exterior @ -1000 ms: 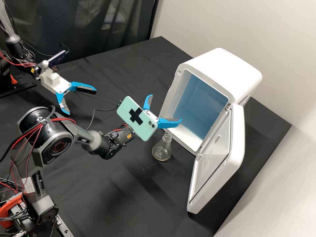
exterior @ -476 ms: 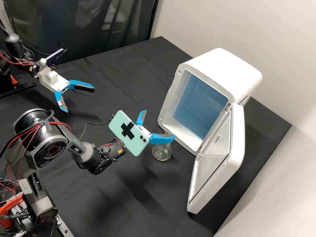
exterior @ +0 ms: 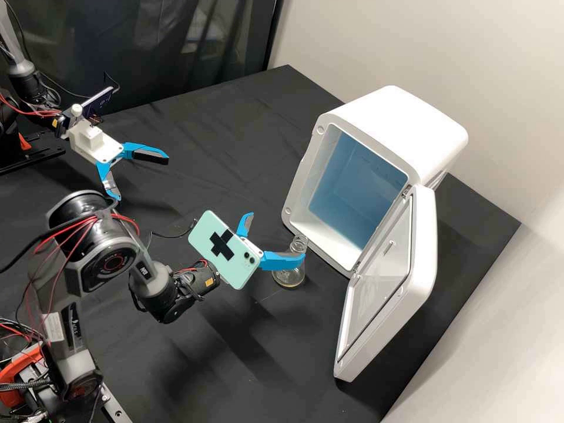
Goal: Place the flask in the incubator
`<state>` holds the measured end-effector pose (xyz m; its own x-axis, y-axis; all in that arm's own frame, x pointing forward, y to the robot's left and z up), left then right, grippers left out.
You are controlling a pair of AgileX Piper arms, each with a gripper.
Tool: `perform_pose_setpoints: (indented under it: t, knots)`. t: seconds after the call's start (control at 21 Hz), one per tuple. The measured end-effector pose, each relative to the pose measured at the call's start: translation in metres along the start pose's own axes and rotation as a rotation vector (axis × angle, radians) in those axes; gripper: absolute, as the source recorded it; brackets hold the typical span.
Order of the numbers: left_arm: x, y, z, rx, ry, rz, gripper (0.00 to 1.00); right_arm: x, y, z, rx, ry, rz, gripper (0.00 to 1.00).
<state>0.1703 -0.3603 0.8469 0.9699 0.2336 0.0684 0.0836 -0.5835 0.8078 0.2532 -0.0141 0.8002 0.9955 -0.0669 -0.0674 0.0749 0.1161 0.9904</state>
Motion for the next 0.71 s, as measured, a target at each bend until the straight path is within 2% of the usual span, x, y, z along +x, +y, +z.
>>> perform_pose_setpoints:
  t: [0.05, 0.24, 0.38, 0.62, 0.71]
  knots:
    - [-0.001, -0.0009, 0.000, -0.002, 0.000, -0.004, 1.00, 0.001, -0.002, 0.002, -0.007, -0.010, -0.008, 1.00]
    - [-0.001, -0.0011, 0.001, -0.002, 0.000, -0.005, 1.00, 0.004, -0.009, 0.008, 0.005, -0.048, -0.018, 1.00]
    - [-0.001, -0.0009, 0.001, -0.002, 0.000, -0.003, 1.00, 0.012, -0.013, 0.009, -0.011, -0.047, -0.032, 1.00]
    - [-0.002, -0.0005, 0.001, -0.001, 0.000, -0.001, 1.00, 0.024, -0.015, 0.010, -0.001, -0.061, -0.020, 1.00]
    - [-0.002, -0.0005, 0.001, -0.001, 0.000, -0.001, 1.00, 0.030, -0.014, 0.009, 0.000, -0.054, -0.010, 1.00]
